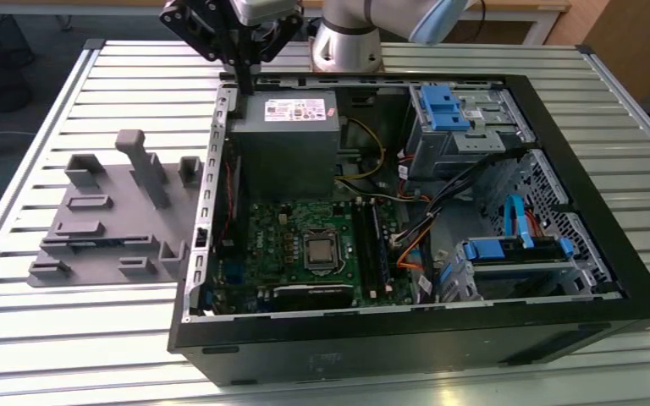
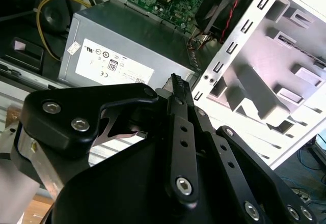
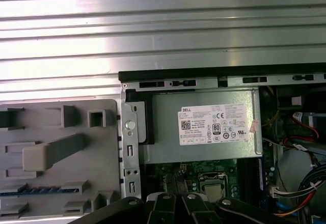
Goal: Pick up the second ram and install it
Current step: 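Reach for the second ram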
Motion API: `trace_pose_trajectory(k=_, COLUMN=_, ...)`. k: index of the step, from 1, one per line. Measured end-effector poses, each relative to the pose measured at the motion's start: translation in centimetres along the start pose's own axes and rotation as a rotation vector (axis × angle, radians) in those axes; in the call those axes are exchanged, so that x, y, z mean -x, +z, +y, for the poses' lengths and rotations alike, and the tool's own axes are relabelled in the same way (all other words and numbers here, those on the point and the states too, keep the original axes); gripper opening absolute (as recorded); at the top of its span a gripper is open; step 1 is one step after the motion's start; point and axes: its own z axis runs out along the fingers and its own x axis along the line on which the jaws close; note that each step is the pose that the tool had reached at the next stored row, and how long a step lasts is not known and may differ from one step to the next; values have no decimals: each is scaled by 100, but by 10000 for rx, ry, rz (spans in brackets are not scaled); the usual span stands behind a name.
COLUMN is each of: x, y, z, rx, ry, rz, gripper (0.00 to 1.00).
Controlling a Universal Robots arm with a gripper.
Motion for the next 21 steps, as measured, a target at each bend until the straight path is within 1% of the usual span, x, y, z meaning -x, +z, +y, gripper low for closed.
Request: trace_pose_trajectory(k=21, x=-48, y=-1, z=-4, rx=0, ry=0, rz=0, gripper=11)
